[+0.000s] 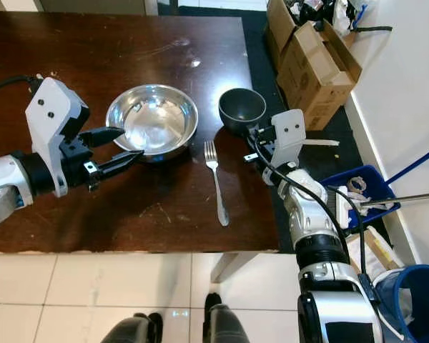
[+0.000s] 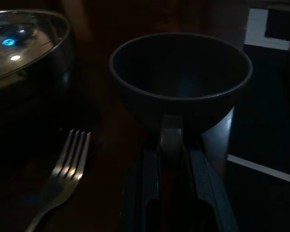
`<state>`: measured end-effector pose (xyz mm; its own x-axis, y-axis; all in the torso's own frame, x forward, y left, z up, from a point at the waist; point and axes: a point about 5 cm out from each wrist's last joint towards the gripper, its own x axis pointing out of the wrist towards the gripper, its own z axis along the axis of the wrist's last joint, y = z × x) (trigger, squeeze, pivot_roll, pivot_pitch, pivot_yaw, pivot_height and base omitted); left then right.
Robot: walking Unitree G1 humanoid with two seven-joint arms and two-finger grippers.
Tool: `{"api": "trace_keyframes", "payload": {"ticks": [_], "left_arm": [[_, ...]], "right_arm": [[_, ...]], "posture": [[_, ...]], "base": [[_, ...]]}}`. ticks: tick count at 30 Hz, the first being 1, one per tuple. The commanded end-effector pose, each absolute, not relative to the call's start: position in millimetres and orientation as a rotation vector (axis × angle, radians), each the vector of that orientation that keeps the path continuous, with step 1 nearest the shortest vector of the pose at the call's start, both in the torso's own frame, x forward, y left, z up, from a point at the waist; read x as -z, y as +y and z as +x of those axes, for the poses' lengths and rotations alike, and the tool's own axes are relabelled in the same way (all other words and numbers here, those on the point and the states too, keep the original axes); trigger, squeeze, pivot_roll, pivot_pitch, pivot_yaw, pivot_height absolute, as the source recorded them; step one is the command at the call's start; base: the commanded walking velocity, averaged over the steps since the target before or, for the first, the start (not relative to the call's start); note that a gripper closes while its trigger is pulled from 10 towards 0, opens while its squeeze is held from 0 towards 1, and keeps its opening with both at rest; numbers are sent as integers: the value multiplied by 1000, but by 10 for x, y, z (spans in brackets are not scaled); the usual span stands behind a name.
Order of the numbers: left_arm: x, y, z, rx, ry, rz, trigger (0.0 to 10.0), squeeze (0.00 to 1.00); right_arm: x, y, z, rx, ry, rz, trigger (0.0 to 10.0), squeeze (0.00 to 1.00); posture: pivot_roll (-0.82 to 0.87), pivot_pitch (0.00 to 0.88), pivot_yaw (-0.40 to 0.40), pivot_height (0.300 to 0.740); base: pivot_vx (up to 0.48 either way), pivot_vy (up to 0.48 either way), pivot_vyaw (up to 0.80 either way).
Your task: Setting the table
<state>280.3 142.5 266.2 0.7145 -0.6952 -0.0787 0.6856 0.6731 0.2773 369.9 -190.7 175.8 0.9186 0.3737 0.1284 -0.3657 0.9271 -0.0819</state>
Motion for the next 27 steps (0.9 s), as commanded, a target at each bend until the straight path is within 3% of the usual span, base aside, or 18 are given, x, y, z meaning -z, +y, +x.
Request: {"api": "trace_keyframes", "payload": {"ticks": [1, 11, 12, 13, 14, 21, 22, 24, 25, 27], "left_arm": [[-2641, 1399, 2809, 792, -27, 297, 10000, 0], [-2635, 1404, 2808, 777, -32, 292, 10000, 0], [-2634, 1402, 2810, 776, -34, 291, 10000, 0], [-2634, 1402, 2810, 776, -34, 291, 10000, 0], [-2633, 1398, 2816, 775, -35, 289, 10000, 0], [-2620, 1365, 2849, 779, -43, 283, 10000, 0], [-2622, 1355, 2856, 780, -48, 280, 10000, 0], [-2622, 1355, 2856, 780, -48, 280, 10000, 0], [-2623, 1345, 2878, 774, -57, 274, 10000, 0], [-2620, 1354, 2900, 753, -67, 265, 10000, 0]], "right_arm": [[-1727, -1873, 3676, -396, -156, -44, 10000, 0], [-1782, -1858, 3706, -403, -166, -63, 10000, 8], [-1782, -1868, 3706, -400, -165, -66, 10000, 612], [-1782, -1868, 3706, -400, -165, -66, 10000, 612], [-1787, -1887, 3705, -392, -167, -69, 10000, 1000], [-1855, -1943, 3676, -379, -199, -74, 10000, 1000], [-1915, -1950, 3644, -379, -226, -71, 10000, 290], [-1915, -1950, 3644, -379, -226, -71, 10000, 290], [-2042, -1964, 3560, -367, -284, -58, 10000, 0], [-2158, -1963, 3427, -351, -340, -47, 10000, 0]], "posture": [[77, 177, 82, 740], [75, 171, 71, 740], [71, 169, 70, 740], [71, 169, 70, 740], [68, 167, 70, 740], [49, 149, 68, 740], [44, 144, 67, 740], [44, 144, 67, 740], [30, 130, 62, 740], [19, 121, 61, 740]], "base": [[0, 0, 0], [0, 0, 0], [0, 0, 0], [0, 0, 0], [0, 0, 0], [0, 0, 0], [0, 0, 0], [0, 0, 0], [0, 0, 0], [0, 0, 0]]}}
